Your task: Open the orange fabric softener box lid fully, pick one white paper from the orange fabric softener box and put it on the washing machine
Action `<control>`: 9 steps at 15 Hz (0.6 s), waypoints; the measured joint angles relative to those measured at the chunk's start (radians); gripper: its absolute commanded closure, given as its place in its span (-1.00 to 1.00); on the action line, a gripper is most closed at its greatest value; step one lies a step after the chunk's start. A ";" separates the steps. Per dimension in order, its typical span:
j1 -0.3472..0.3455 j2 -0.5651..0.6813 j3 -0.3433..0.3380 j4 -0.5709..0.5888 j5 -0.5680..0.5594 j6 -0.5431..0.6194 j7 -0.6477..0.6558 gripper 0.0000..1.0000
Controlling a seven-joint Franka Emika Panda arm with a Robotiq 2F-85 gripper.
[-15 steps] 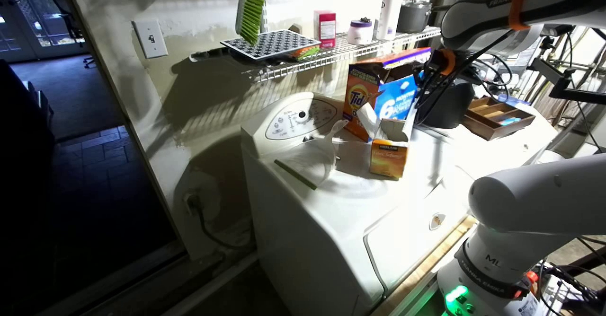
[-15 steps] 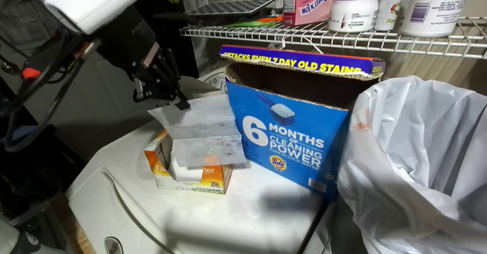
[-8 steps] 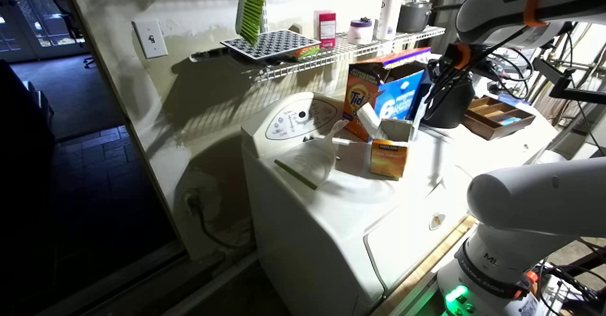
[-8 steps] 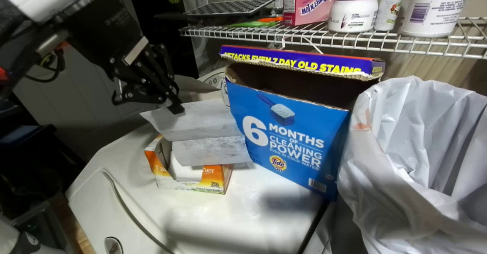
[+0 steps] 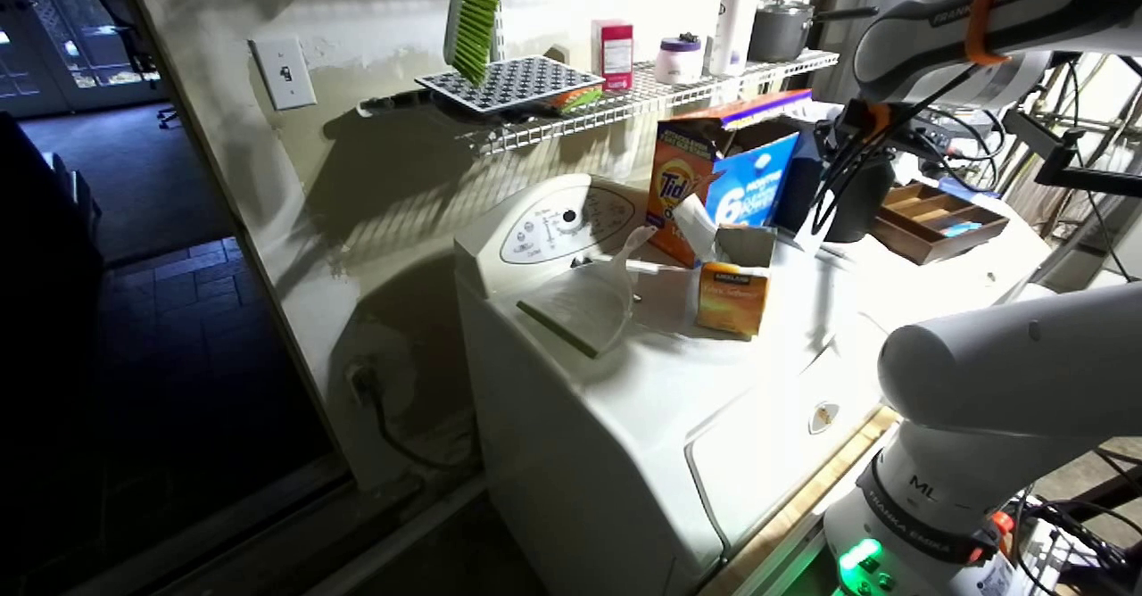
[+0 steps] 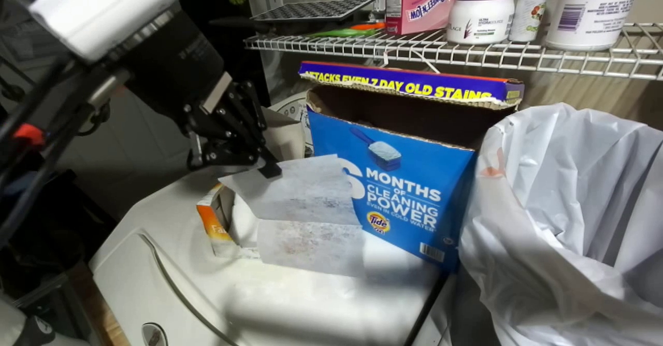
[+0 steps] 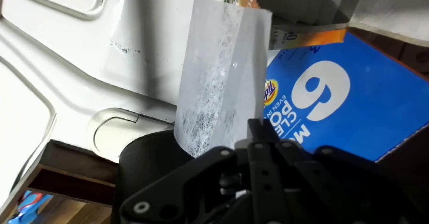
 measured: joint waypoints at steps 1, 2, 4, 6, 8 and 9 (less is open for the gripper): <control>0.009 0.022 -0.011 0.002 0.000 0.015 -0.026 1.00; 0.018 0.045 -0.025 0.006 0.000 0.028 -0.055 1.00; 0.031 0.095 -0.050 0.020 -0.003 0.055 -0.119 1.00; 0.051 0.145 -0.080 0.041 -0.003 0.079 -0.176 1.00; 0.081 0.192 -0.114 0.064 0.000 0.102 -0.223 1.00; 0.097 0.213 -0.130 0.076 0.002 0.110 -0.243 1.00</control>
